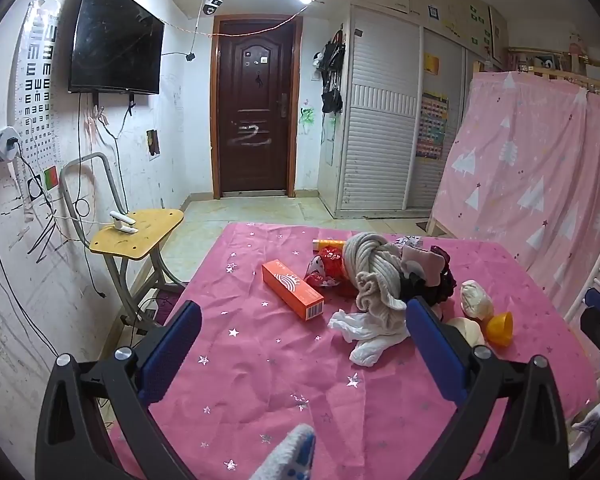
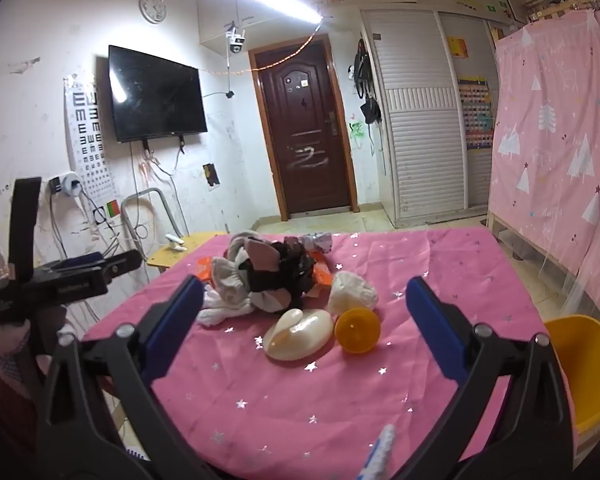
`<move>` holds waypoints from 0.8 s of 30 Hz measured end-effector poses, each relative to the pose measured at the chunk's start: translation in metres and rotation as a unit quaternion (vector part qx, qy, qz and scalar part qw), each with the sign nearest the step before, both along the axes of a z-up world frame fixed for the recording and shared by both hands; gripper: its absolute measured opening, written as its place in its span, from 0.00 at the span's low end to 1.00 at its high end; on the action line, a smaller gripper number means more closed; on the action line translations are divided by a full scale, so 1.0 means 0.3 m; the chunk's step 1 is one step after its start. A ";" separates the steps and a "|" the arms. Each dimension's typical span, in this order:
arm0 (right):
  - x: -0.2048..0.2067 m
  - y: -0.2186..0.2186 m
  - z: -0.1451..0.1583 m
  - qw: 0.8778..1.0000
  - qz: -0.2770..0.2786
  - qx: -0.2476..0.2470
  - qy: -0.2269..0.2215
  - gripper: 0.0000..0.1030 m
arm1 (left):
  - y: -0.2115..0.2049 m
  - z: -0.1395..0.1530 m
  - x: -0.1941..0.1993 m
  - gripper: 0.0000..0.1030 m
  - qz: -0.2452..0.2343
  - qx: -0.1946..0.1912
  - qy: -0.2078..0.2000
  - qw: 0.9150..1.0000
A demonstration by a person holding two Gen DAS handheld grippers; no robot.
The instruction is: Collect trash
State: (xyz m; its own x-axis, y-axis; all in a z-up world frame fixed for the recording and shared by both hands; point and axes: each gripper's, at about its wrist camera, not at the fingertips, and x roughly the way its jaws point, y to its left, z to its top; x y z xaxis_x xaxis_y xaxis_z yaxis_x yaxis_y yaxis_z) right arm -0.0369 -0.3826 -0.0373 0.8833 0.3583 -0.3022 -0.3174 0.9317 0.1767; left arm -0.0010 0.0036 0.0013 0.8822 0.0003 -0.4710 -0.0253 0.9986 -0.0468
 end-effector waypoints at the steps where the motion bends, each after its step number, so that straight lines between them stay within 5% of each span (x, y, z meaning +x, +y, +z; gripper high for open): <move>1: -0.001 0.000 0.000 1.000 0.000 -0.001 0.000 0.94 | -0.001 0.000 0.000 0.91 0.000 0.001 0.000 1.000; 24: -0.005 0.010 0.001 1.000 0.000 -0.004 -0.003 0.94 | 0.006 -0.015 0.001 0.91 0.000 0.003 0.001 1.000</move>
State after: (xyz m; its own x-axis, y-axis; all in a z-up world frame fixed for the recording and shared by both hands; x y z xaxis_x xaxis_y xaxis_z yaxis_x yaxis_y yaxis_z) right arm -0.0384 -0.3794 -0.0369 0.8851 0.3553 -0.3005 -0.3181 0.9333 0.1666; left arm -0.0007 0.0053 -0.0032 0.8811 0.0032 -0.4729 -0.0254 0.9989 -0.0404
